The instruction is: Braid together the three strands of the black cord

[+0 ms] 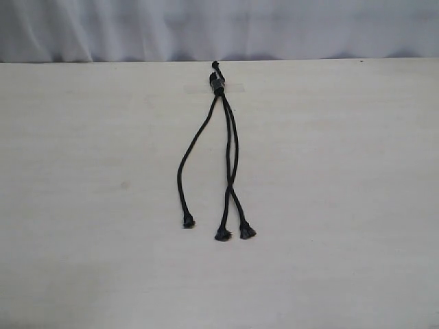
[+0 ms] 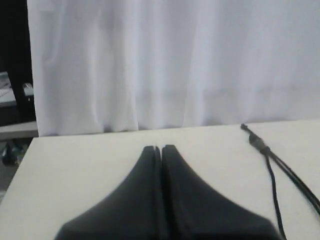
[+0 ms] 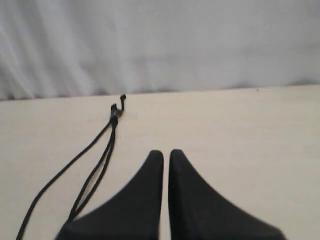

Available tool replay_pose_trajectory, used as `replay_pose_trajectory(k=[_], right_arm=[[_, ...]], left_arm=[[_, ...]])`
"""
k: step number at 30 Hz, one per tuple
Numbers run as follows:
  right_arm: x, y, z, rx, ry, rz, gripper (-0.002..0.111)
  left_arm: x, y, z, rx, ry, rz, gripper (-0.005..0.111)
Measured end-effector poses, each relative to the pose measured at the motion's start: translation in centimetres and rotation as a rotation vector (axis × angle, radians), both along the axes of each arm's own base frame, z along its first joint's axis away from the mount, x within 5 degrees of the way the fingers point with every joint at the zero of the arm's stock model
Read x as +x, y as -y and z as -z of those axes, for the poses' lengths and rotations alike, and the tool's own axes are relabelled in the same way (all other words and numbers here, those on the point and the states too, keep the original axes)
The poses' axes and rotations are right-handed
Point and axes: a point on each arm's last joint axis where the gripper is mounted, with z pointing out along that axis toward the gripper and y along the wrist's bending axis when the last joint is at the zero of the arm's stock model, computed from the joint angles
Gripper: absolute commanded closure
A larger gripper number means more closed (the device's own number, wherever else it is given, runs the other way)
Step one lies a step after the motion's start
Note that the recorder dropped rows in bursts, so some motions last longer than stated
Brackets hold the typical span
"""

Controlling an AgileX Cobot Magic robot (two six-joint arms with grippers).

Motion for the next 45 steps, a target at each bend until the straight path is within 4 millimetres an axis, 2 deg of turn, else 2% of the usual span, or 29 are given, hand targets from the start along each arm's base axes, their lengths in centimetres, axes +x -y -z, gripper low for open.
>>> replay_pose_trajectory(k=[3, 5, 13, 17, 19, 22, 27, 33, 39, 41, 42, 43, 44, 45], right_arm=[[2.9, -0.3, 0.4, 0.016, -0.120, 0.003, 0.104], [4.8, -0.7, 1.5, 0.059, -0.218, 0.008, 0.104], [11.3, -2.6, 7.1, 0.094, -0.637, -0.063, 0.104], [14.7, -6.1, 8.5, 0.043, -0.738, -0.214, 0.104], [16.2, -8.2, 9.0, 0.007, -0.769, -0.286, 0.102], [17.9, -11.4, 10.7, -0.067, -0.831, -0.382, 0.092], [19.7, -15.1, 13.5, -0.172, -0.905, -0.470, 0.072], [20.6, -17.1, 16.0, -0.222, -0.946, -0.502, 0.071], [21.0, -17.6, 18.2, -0.238, -0.957, -0.493, 0.071], [21.1, -17.6, 18.5, -0.238, -0.961, -0.490, 0.078], [21.2, -17.7, 18.5, -0.237, -0.956, -0.489, 0.085], [21.2, -17.7, 18.6, -0.238, -0.956, -0.488, 0.098], [21.3, -17.7, 18.6, -0.237, -0.954, -0.488, 0.104], [21.3, -17.7, 18.6, -0.237, -0.957, -0.490, 0.104]], left_arm=[[3.5, -0.2, 0.1, -0.027, -0.119, 0.000, 0.107], [5.1, -0.3, 1.2, -0.067, -0.228, 0.001, 0.107], [7.8, 0.1, 6.3, -0.175, -0.663, 0.020, 0.107], [8.8, 0.1, 7.9, -0.165, -0.908, 0.051, 0.107], [9.1, 0.1, 8.4, -0.166, -0.961, 0.056, 0.107], [9.1, 0.1, 8.6, -0.157, -0.997, 0.062, 0.107], [8.7, -0.2, 8.8, -0.122, -1.052, 0.049, 0.107], [8.5, -0.3, 8.8, -0.118, -1.066, 0.036, 0.107], [8.7, 0.0, 8.8, -0.174, -1.044, 0.031, 0.107], [8.7, 0.0, 8.7, -0.184, -1.043, 0.031, 0.107], [8.8, 0.1, 8.7, -0.186, -1.040, 0.031, 0.107], [8.8, 0.1, 8.7, -0.189, -1.037, 0.031, 0.107], [8.8, 0.1, 8.7, -0.189, -1.035, 0.031, 0.107], [8.8, 0.1, 8.7, -0.192, -1.035, 0.031, 0.107]])
